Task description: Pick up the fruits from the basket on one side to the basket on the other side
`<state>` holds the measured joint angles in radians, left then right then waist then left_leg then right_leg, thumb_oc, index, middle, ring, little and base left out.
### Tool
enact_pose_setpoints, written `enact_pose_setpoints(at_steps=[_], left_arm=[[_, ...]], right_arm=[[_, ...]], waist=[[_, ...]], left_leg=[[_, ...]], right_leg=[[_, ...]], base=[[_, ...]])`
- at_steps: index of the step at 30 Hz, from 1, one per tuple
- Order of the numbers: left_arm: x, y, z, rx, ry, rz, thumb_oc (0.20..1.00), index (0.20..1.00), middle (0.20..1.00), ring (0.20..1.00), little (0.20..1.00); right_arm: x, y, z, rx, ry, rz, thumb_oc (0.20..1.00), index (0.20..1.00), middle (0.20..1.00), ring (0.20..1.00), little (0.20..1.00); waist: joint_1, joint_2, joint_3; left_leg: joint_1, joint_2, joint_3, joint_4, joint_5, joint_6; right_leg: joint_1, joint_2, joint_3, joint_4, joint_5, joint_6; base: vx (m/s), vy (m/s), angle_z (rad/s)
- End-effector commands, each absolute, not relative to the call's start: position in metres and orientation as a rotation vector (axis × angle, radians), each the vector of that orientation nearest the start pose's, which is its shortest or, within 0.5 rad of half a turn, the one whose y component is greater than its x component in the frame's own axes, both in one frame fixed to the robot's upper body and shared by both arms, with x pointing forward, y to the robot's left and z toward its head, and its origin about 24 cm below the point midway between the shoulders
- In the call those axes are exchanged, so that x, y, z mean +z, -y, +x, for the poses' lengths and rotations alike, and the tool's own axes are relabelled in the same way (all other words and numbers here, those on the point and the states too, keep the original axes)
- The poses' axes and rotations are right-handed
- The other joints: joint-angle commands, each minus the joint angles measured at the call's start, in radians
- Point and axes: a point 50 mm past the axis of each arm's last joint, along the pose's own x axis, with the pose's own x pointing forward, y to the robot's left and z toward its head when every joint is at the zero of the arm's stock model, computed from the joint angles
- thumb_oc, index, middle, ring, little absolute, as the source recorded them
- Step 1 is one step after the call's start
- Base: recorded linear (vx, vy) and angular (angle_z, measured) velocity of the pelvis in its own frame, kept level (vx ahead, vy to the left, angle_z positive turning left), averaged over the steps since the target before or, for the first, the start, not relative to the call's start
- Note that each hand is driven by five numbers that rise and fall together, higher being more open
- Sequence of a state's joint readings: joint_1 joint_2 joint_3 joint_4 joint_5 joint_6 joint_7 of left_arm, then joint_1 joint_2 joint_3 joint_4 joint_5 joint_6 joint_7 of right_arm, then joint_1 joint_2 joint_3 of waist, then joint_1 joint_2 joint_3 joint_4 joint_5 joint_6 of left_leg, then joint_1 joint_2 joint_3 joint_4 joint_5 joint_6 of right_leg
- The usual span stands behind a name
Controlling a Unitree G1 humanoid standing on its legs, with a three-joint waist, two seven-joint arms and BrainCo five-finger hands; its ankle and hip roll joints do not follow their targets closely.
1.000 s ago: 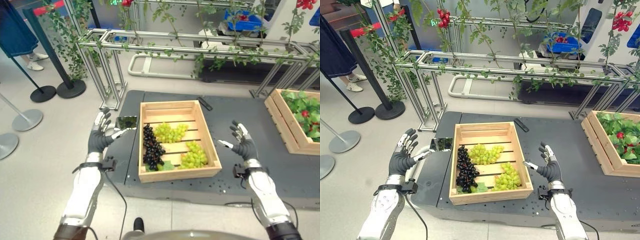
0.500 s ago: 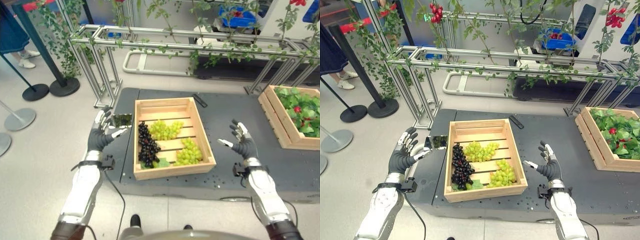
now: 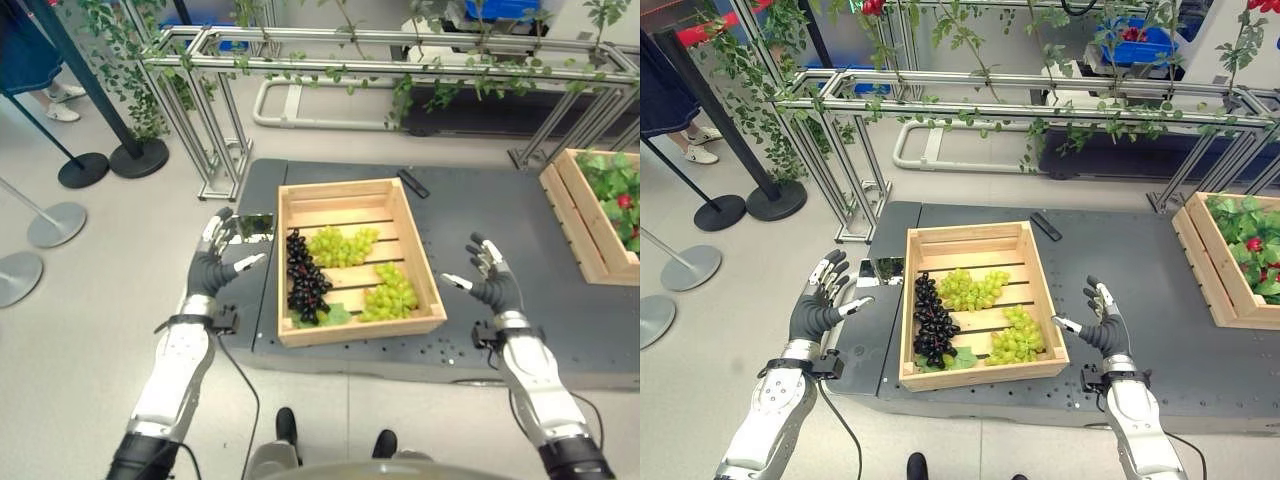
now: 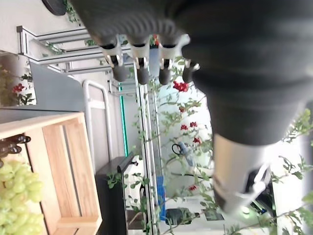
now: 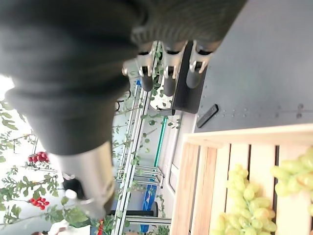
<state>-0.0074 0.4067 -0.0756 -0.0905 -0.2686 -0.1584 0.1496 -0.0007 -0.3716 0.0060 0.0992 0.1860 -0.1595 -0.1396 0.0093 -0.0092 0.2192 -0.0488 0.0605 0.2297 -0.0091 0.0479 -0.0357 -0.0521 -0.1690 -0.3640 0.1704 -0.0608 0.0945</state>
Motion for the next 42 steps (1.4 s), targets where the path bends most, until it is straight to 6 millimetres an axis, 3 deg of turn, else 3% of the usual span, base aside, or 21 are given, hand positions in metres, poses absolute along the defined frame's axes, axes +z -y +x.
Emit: enact_pose_setpoints(at_steps=[1, 2, 4, 5, 6, 12, 15, 23, 36, 42], left_arm=[[0.117, -0.21, 0.253, 0.021, 0.364, 0.175, 1.0, 1.0, 1.0, 1.0, 1.0], [0.117, -0.21, 0.253, 0.021, 0.365, 0.175, 1.0, 1.0, 1.0, 1.0, 1.0], [0.117, -0.211, 0.252, 0.021, 0.363, 0.17, 1.0, 1.0, 1.0, 1.0, 1.0], [0.117, -0.211, 0.252, 0.024, 0.362, 0.167, 1.0, 1.0, 1.0, 1.0, 1.0], [0.117, -0.211, 0.252, 0.022, 0.36, 0.168, 1.0, 1.0, 1.0, 1.0, 1.0], [0.119, -0.205, 0.251, -0.001, 0.369, 0.144, 1.0, 1.0, 1.0, 1.0, 1.0], [0.121, -0.203, 0.252, -0.007, 0.381, 0.139, 1.0, 1.0, 1.0, 1.0, 1.0], [0.156, -0.193, 0.261, -0.028, 0.533, 0.116, 1.0, 1.0, 1.0, 1.0, 1.0], [0.175, -0.176, 0.265, -0.074, 0.619, 0.107, 1.0, 1.0, 1.0, 1.0, 1.0], [0.181, -0.176, 0.268, -0.063, 0.638, 0.028, 1.0, 1.0, 1.0, 1.0, 1.0]], right_arm=[[0.075, 0.223, 0.262, -0.126, 0.195, -0.196, 1.0, 1.0, 1.0, 1.0, 1.0], [0.075, 0.223, 0.262, -0.126, 0.196, -0.195, 1.0, 1.0, 1.0, 1.0, 1.0], [0.075, 0.225, 0.262, -0.132, 0.191, -0.2, 1.0, 1.0, 1.0, 1.0, 1.0], [0.076, 0.228, 0.259, -0.143, 0.194, -0.209, 1.0, 1.0, 1.0, 1.0, 1.0], [0.077, 0.228, 0.259, -0.137, 0.196, -0.211, 1.0, 1.0, 1.0, 1.0, 1.0], [0.086, 0.232, 0.261, -0.128, 0.221, -0.245, 1.0, 1.0, 1.0, 1.0, 1.0], [0.092, 0.23, 0.264, -0.111, 0.244, -0.259, 1.0, 1.0, 1.0, 1.0, 1.0], [0.134, 0.206, 0.288, -0.016, 0.403, -0.342, 1.0, 1.0, 1.0, 1.0, 1.0], [0.173, 0.219, 0.314, -0.072, 0.474, -0.53, 1.0, 1.0, 1.0, 1.0, 1.0], [0.175, 0.205, 0.332, -0.049, 0.46, -0.605, 1.0, 1.0, 1.0, 1.0, 1.0]], waist=[[-0.016, -0.017, -0.013], [-0.015, -0.015, -0.013], [-0.019, -0.02, -0.016], [-0.041, -0.022, -0.008], [-0.04, -0.027, -0.014], [-0.038, -0.031, -0.023], [-0.039, -0.033, -0.007], [-0.007, -0.069, 0.102], [0.045, -0.092, 0.207], [0.076, -0.121, 0.243]], left_leg=[[0.041, 0.0, -0.003, -0.028, -0.049, 0.016], [0.039, 0.002, -0.003, -0.029, -0.045, 0.016], [0.039, -0.008, -0.01, -0.031, -0.047, 0.008], [0.05, -0.01, -0.03, -0.024, -0.063, 0.008], [0.044, -0.011, -0.029, -0.019, -0.063, 0.007], [0.019, 0.003, -0.032, -0.017, -0.053, -0.017], [-0.008, 0.015, -0.043, -0.004, -0.047, -0.026], [-0.157, 0.048, -0.089, 0.053, -0.013, -0.052], [-0.291, 0.087, -0.143, 0.113, -0.008, -0.068], [-0.328, 0.083, -0.147, 0.131, -0.01, -0.073]], right_leg=[[-0.065, -0.073, 0.051, 0.128, 0.002, 0.097], [-0.064, -0.069, 0.05, 0.119, 0.009, 0.095], [-0.06, -0.056, 0.059, -0.032, 0.044, 0.082], [-0.077, -0.035, 0.133, -0.081, 0.062, 0.09], [-0.072, -0.036, 0.136, -0.095, 0.066, 0.089], [-0.028, -0.019, 0.08, -0.183, 0.087, 0.077], [-0.031, -0.009, 0.07, -0.19, 0.085, 0.068], [-0.131, 0.015, 0.039, -0.176, 0.09, 0.043], [-0.217, 0.012, -0.028, -0.13, 0.087, 0.038], [-0.236, 0.007, -0.038, -0.126, 0.09, 0.036]], base=[[0.1, 0.047, -0.14], [0.14, 0.037, -0.16], [0.13, -0.045, -0.1], [0.16, -0.064, 0.0], [0.13, -0.041, 0.12], [0.03, -0.088, 0.21], [-0.04, -0.112, 0.15], [-0.12, -0.125, 0.12], [-0.03, -0.034, 0.12], [0.01, -0.027, 0.1]])
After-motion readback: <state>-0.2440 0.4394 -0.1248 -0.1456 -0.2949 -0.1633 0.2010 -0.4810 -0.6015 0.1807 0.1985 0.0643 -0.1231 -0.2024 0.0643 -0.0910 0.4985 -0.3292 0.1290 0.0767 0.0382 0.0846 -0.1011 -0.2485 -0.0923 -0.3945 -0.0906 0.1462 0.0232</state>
